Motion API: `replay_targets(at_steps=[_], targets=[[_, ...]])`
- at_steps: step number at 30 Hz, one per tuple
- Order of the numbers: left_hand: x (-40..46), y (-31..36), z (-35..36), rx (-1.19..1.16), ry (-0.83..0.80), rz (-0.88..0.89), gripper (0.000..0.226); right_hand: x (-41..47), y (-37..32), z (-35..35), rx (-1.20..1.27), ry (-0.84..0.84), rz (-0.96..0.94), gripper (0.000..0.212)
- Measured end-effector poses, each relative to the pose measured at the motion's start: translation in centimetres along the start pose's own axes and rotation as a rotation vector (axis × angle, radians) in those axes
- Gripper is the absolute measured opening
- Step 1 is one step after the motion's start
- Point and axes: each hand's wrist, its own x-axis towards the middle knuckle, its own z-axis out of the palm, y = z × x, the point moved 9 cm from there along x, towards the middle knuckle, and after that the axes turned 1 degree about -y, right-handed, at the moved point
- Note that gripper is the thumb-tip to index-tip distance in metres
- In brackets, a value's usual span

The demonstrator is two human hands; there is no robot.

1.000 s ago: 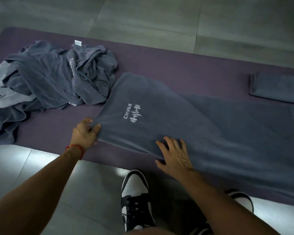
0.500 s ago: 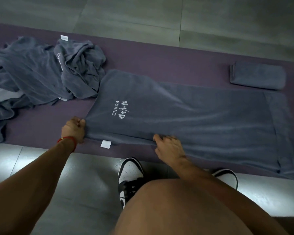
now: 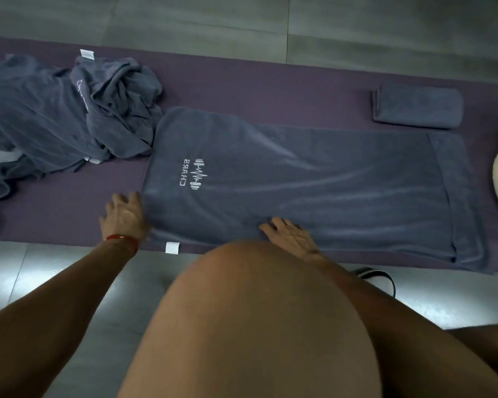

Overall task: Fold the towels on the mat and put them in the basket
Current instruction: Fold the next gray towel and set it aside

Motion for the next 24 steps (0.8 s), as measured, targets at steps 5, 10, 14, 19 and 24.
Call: replay_targets(at_steps=[5, 10, 14, 19, 24], targets=[[-2.8, 16.3, -3.5, -0.032, -0.216, 0.591, 0.051, -1.3, 8.3, -5.2, -0.051, -0.07, 0.064, 0.048], [-9.4, 29.6, -7.9, 0.248, -0.564, 0.988, 0.03, -5.3, 19.2, -11.0, -0.119, -0.128, 0.177, 0.033], [-13.0, 33.9, -7.3, 0.631, -0.636, 1.094, 0.035, -10.5, 25.2, -12.8, -0.185, -0.219, 0.171, 0.029], [-15.3, 38.8, 4.0, 0.622, -0.586, 1.115, 0.037, -18.0, 29.9, -8.5, -0.142, -0.288, 0.149, 0.032], [-17.0, 39.4, 14.5, 0.473, -0.424, 1.016, 0.026, -19.1, 31.6, 0.2, 0.061, -0.142, 0.203, 0.028]])
